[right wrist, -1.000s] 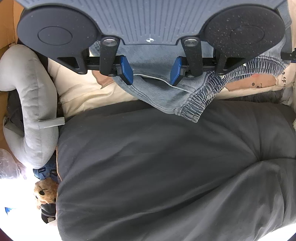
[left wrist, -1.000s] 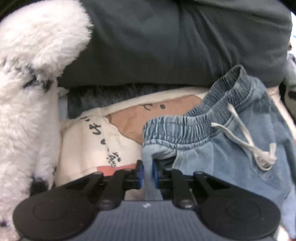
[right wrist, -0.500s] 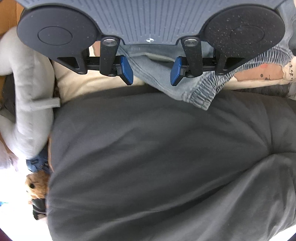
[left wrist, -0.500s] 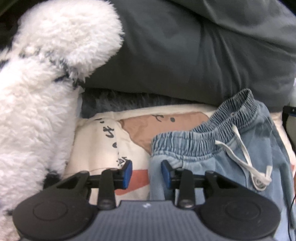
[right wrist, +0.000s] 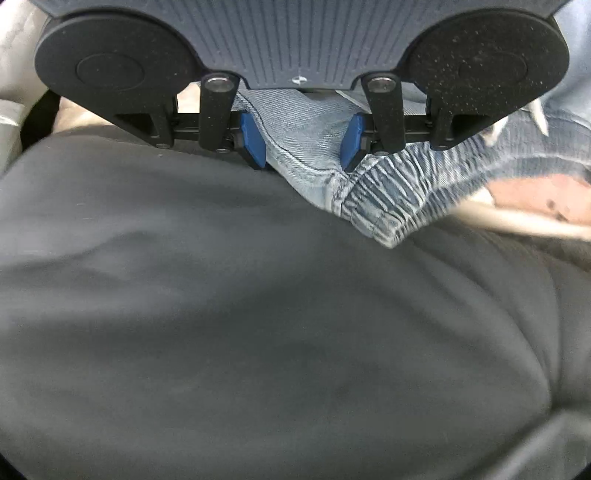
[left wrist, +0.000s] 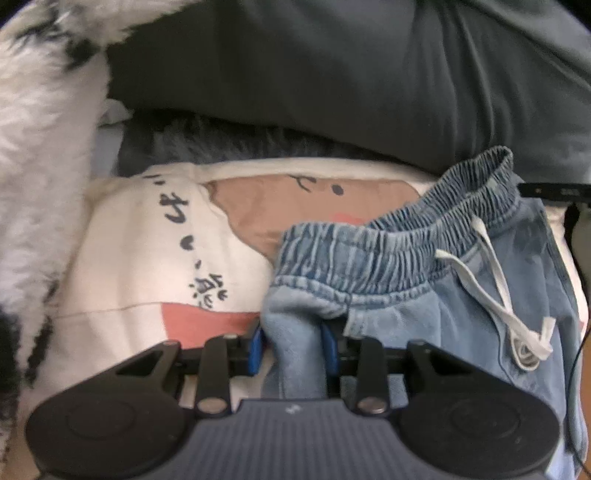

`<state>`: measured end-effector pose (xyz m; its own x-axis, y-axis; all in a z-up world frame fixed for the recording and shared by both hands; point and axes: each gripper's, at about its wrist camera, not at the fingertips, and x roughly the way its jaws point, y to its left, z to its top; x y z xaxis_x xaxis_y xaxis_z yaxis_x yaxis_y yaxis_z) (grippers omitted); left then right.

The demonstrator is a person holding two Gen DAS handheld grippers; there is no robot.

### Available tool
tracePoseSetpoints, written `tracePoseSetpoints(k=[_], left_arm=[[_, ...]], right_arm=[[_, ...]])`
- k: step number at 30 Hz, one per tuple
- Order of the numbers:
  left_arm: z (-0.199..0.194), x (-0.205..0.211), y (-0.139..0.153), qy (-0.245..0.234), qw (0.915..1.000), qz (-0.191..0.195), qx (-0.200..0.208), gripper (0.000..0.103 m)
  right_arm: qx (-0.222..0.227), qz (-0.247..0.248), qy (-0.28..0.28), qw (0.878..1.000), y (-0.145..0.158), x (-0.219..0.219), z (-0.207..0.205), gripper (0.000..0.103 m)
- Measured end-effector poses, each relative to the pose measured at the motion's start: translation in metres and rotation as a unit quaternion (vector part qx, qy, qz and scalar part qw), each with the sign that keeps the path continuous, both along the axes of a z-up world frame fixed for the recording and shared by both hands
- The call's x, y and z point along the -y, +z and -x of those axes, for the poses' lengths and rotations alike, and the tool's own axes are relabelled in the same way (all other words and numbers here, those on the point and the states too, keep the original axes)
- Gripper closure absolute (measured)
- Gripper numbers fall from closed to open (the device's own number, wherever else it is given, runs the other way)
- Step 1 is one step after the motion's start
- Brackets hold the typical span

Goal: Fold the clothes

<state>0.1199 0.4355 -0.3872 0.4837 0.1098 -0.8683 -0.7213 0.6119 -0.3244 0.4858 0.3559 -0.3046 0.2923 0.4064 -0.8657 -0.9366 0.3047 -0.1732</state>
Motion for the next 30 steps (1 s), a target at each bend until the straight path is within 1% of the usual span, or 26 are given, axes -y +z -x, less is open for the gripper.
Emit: tracePoseSetpoints(k=[1, 2, 3, 4, 5, 9, 11, 13, 17, 19, 21, 25, 28, 30], left_arm=[[-0.002, 0.001, 0.0, -0.005, 1.0, -0.007, -0.005, 0.087], [-0.003, 0.003, 0.001, -0.011, 0.9998, -0.013, -0.01, 0.092], [-0.004, 0.004, 0.002, -0.013, 0.9996, -0.02, -0.014, 0.094], [-0.003, 0.004, 0.005, -0.01, 0.9994, -0.028, -0.018, 0.097], [-0.003, 0.005, 0.007, -0.007, 0.9991, -0.036, -0.021, 0.098], [-0.001, 0.006, 0.021, 0.007, 0.9962, -0.077, -0.038, 0.099], [-0.001, 0.005, 0.029, 0.016, 0.9943, -0.094, -0.048, 0.099], [0.001, 0.002, 0.036, 0.026, 0.9922, -0.109, -0.056, 0.099], [0.011, -0.014, 0.051, 0.041, 0.9897, -0.123, -0.062, 0.099], [0.013, -0.021, 0.055, 0.041, 0.9894, -0.125, -0.063, 0.099], [0.011, -0.024, 0.051, 0.038, 0.9895, -0.121, -0.068, 0.099], [-0.005, -0.027, 0.031, 0.029, 0.9884, -0.119, -0.09, 0.099], [-0.015, -0.028, 0.018, 0.019, 0.9875, -0.118, -0.103, 0.096], [-0.019, -0.026, 0.013, 0.009, 0.9859, -0.125, -0.111, 0.093]], right_arm=[[-0.004, 0.009, -0.003, 1.0, -0.007, -0.003, -0.003, 0.051], [-0.006, 0.018, -0.006, 1.0, -0.013, -0.006, -0.005, 0.052], [-0.006, 0.031, -0.007, 0.999, -0.021, -0.007, -0.006, 0.053], [-0.005, 0.044, -0.008, 0.999, -0.029, -0.009, -0.008, 0.067], [0.002, 0.054, -0.006, 0.999, -0.035, -0.009, -0.007, 0.077], [0.018, 0.053, -0.001, 0.998, -0.041, -0.009, 0.0, 0.083], [0.015, 0.055, 0.002, 0.998, -0.038, -0.008, 0.005, 0.088], [0.003, 0.054, 0.005, 0.999, -0.032, -0.007, 0.008, 0.089], [-0.032, 0.042, 0.009, 0.999, -0.017, -0.003, 0.012, 0.09], [-0.039, 0.038, 0.008, 0.998, -0.014, -0.004, 0.014, 0.091], [-0.03, 0.041, 0.003, 0.999, -0.017, -0.008, 0.016, 0.091], [-0.01, 0.05, -0.035, 0.998, -0.034, -0.02, 0.011, 0.09], [0.008, 0.05, -0.065, 0.997, -0.044, -0.033, 0.007, 0.088], [0.016, 0.046, -0.08, 0.996, -0.05, -0.038, 0.005, 0.086]])
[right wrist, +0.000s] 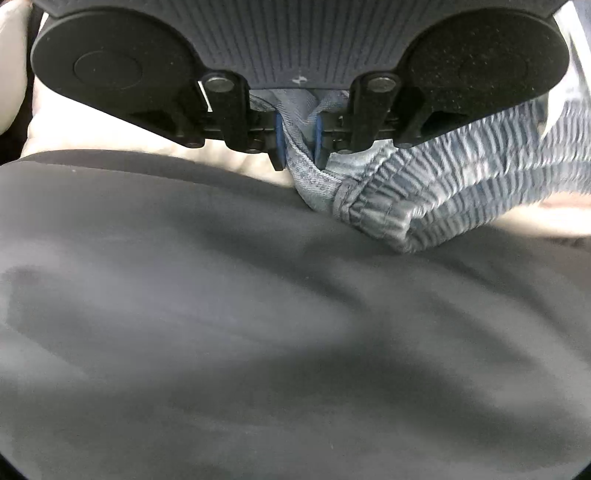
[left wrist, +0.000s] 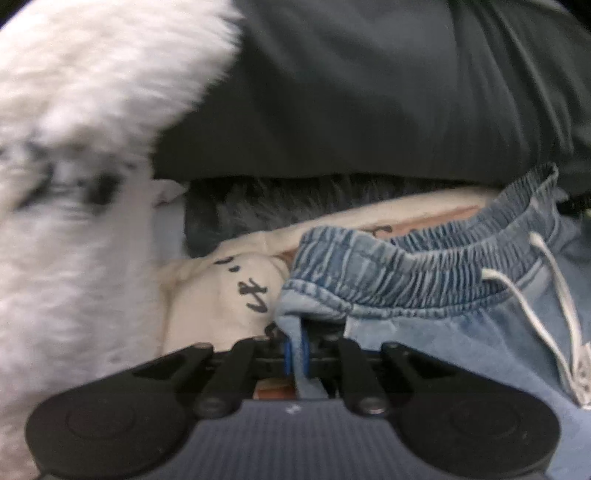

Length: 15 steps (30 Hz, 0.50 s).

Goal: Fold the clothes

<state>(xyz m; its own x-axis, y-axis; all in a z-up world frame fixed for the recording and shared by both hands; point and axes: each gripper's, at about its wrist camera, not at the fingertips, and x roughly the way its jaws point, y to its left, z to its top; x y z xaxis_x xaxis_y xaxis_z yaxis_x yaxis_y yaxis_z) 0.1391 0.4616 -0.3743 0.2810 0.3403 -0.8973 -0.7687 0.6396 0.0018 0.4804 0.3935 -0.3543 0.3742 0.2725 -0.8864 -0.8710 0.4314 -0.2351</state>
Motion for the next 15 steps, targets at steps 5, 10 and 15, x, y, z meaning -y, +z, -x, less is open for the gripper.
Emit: tracePoseSetpoints(k=[5, 10, 15], left_arm=[[-0.001, 0.013, 0.01, -0.031, 0.9988, -0.028, -0.026, 0.078], [0.011, 0.028, 0.042, -0.037, 0.997, -0.065, -0.019, 0.073], [0.012, 0.034, 0.071, -0.046, 0.9954, -0.082, 0.019, 0.073]], right_arm=[[-0.011, -0.034, -0.024, 0.999, -0.001, 0.004, -0.009, 0.078], [-0.056, -0.069, -0.025, 0.996, 0.039, 0.025, -0.019, 0.059], [-0.078, -0.119, -0.005, 0.99, 0.085, 0.064, -0.016, 0.054]])
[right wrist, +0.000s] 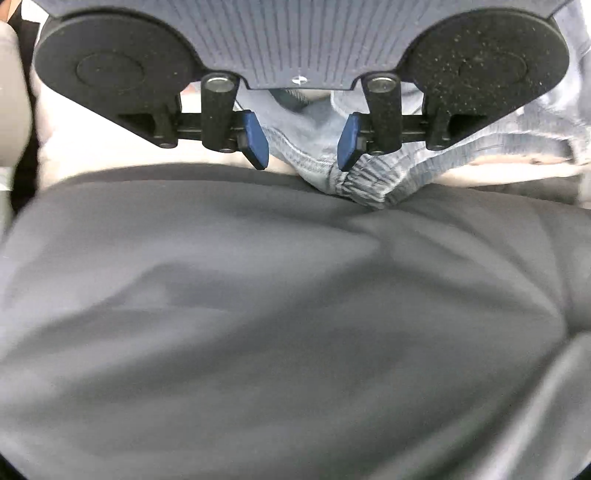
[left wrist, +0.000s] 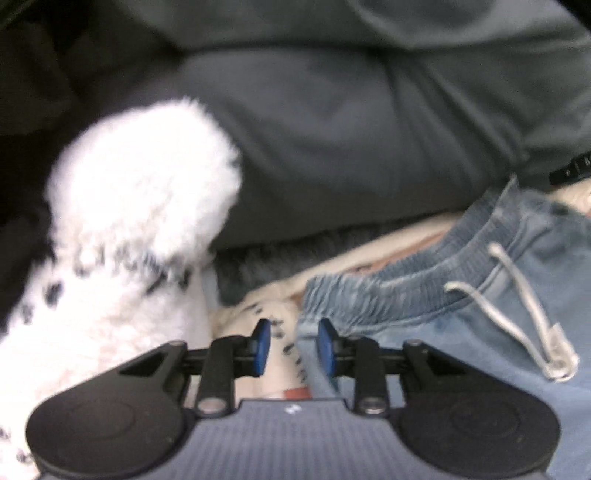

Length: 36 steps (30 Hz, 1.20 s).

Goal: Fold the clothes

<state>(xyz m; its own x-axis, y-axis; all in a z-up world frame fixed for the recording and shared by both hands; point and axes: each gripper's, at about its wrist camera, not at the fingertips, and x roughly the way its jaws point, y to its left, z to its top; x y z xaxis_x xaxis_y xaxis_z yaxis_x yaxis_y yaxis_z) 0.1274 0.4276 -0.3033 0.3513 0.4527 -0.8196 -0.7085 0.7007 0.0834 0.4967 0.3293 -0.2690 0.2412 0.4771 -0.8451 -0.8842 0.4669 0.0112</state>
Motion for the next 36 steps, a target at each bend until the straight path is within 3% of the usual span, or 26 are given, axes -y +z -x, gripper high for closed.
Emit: tracePoseSetpoints(k=[3, 6, 10, 13, 14, 16, 22, 25, 27, 29, 31, 33, 36], left_arm=[[-0.012, 0.005, -0.001, -0.028, 0.9988, 0.029, 0.026, 0.073], [-0.027, 0.012, -0.013, -0.056, 0.9962, 0.059, 0.032, 0.074], [-0.043, 0.018, -0.037, -0.09, 0.9928, 0.074, 0.025, 0.074], [-0.046, 0.016, -0.052, -0.078, 0.9943, 0.073, 0.01, 0.074], [-0.049, 0.013, -0.061, -0.068, 0.9954, 0.067, 0.005, 0.084], [-0.049, 0.01, -0.069, -0.059, 0.9965, 0.06, 0.003, 0.088], [-0.05, 0.017, -0.07, -0.078, 0.9964, 0.029, -0.012, 0.088], [-0.05, 0.019, -0.067, -0.06, 0.9978, 0.028, -0.006, 0.089], [-0.048, 0.02, -0.061, -0.042, 0.9983, 0.037, 0.014, 0.083], [-0.046, 0.023, -0.056, -0.044, 0.9981, 0.032, 0.031, 0.058], [-0.043, 0.029, -0.05, -0.045, 0.998, 0.022, 0.038, 0.048], [-0.041, 0.035, -0.045, -0.053, 0.9973, 0.017, 0.048, 0.048], [-0.045, 0.051, -0.038, -0.056, 0.9981, -0.002, 0.027, 0.048]], right_arm=[[-0.008, -0.02, 0.004, 1.0, 0.013, 0.02, 0.004, 0.055], [-0.017, -0.018, 0.003, 1.0, 0.006, 0.038, 0.01, 0.055], [-0.04, 0.006, -0.015, 0.999, -0.026, 0.038, 0.028, 0.06], [-0.052, 0.002, -0.042, 0.998, -0.052, 0.04, 0.026, 0.064], [-0.053, -0.006, -0.05, 0.997, -0.058, 0.041, 0.023, 0.064], [-0.058, -0.013, -0.074, 0.996, -0.065, 0.035, 0.016, 0.064], [-0.059, -0.032, -0.13, 0.989, -0.081, 0.02, 0.005, 0.065], [-0.051, -0.039, -0.145, 0.987, -0.081, 0.018, 0.009, 0.065], [-0.052, -0.039, -0.157, 0.985, -0.078, 0.022, 0.014, 0.063], [-0.057, -0.038, -0.175, 0.982, -0.069, 0.033, 0.02, 0.058], [-0.067, -0.053, -0.176, 0.981, -0.057, 0.054, 0.029, 0.055], [-0.073, -0.058, -0.165, 0.982, -0.046, 0.076, 0.038, 0.055], [-0.063, -0.043, -0.171, 0.982, -0.027, 0.108, 0.048, 0.055]])
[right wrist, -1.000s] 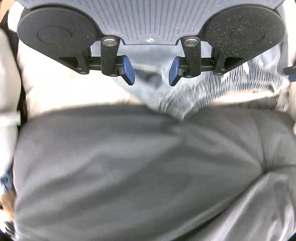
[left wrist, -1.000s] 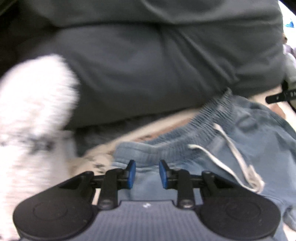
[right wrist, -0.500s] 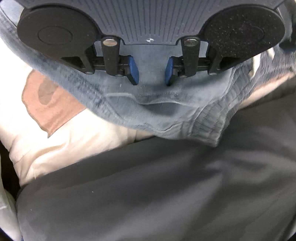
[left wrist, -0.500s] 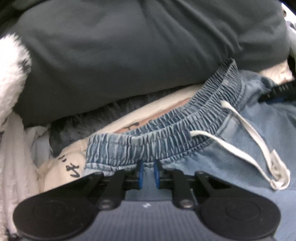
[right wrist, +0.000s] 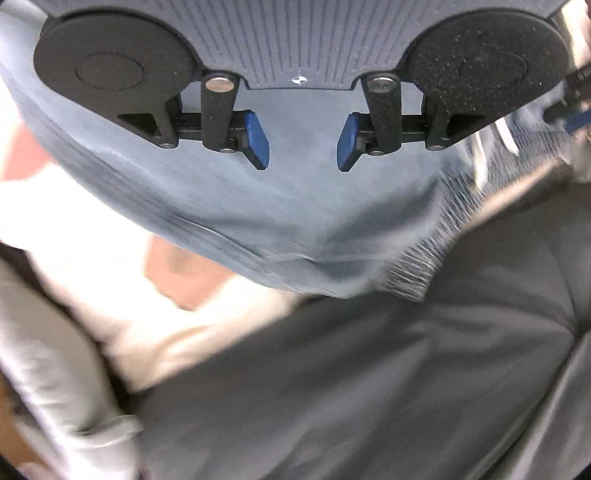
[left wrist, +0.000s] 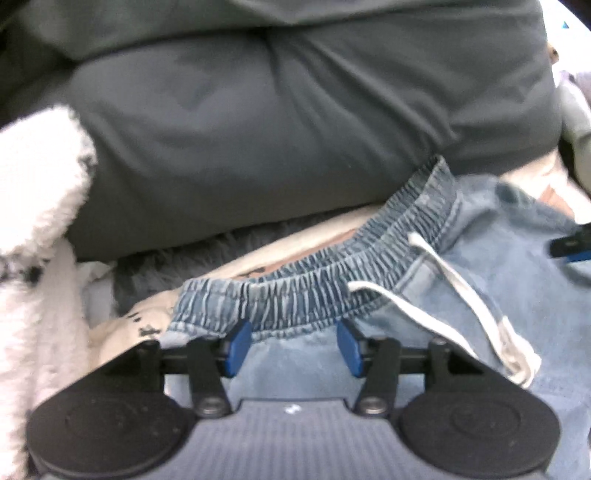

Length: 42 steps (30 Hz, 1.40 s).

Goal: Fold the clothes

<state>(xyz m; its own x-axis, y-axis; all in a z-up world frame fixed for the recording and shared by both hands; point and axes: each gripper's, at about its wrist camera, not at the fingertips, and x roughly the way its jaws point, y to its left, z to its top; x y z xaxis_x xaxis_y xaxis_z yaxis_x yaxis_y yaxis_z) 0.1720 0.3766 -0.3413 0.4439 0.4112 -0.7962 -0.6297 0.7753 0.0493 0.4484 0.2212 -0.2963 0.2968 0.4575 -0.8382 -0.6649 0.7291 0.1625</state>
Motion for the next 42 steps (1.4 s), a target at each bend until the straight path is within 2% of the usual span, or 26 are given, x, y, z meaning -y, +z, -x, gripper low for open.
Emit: tracePoseSetpoints(k=[4, 8, 15, 22, 25, 27, 29, 33, 35, 36, 39, 42], left_arm=[[-0.006, 0.015, 0.016, -0.01, 0.9997, 0.02, 0.009, 0.036], [-0.015, 0.032, 0.034, -0.025, 0.9991, 0.035, 0.006, 0.036], [-0.028, 0.071, 0.058, -0.061, 0.9976, 0.028, 0.018, 0.036], [-0.048, 0.115, 0.07, -0.128, 0.9914, 0.023, 0.016, 0.028], [-0.057, 0.131, 0.07, -0.167, 0.9851, 0.038, 0.017, 0.027], [-0.063, 0.14, 0.07, -0.191, 0.98, 0.051, 0.015, 0.023], [-0.067, 0.149, 0.072, -0.204, 0.9774, 0.056, 0.014, 0.015], [-0.076, 0.165, 0.075, -0.231, 0.9713, 0.055, 0.01, 0.011], [-0.082, 0.173, 0.074, -0.251, 0.967, 0.046, 0.004, 0.011], [-0.085, 0.178, 0.073, -0.258, 0.9654, 0.039, 0.002, 0.011], [-0.09, 0.192, 0.07, -0.272, 0.9621, 0.019, -0.002, 0.01], [-0.097, 0.202, 0.067, -0.284, 0.9584, 0.025, -0.005, 0.01]], right_arm=[[-0.013, -0.002, -0.044, 0.999, 0.026, 0.055, 0.011, 0.055], [-0.017, 0.005, -0.08, 0.997, 0.057, 0.115, 0.022, 0.055], [-0.006, -0.006, -0.131, 0.991, 0.091, 0.195, 0.031, 0.051], [-0.002, -0.02, -0.173, 0.985, 0.087, 0.26, 0.049, 0.047], [-0.011, -0.035, -0.205, 0.978, 0.08, 0.285, 0.057, 0.047], [-0.021, -0.048, -0.228, 0.972, 0.074, 0.301, 0.062, 0.046], [-0.018, -0.045, -0.234, 0.971, 0.068, 0.314, 0.07, 0.04], [-0.009, -0.037, -0.24, 0.97, 0.06, 0.341, 0.083, 0.037], [-0.005, -0.039, -0.255, 0.966, 0.055, 0.357, 0.088, 0.018], [-0.003, -0.041, -0.268, 0.963, 0.053, 0.366, 0.09, 0.014], [0.0, -0.053, -0.289, 0.956, 0.051, 0.389, 0.093, 0.013], [0.0, -0.071, -0.301, 0.951, 0.05, 0.411, 0.095, 0.013]])
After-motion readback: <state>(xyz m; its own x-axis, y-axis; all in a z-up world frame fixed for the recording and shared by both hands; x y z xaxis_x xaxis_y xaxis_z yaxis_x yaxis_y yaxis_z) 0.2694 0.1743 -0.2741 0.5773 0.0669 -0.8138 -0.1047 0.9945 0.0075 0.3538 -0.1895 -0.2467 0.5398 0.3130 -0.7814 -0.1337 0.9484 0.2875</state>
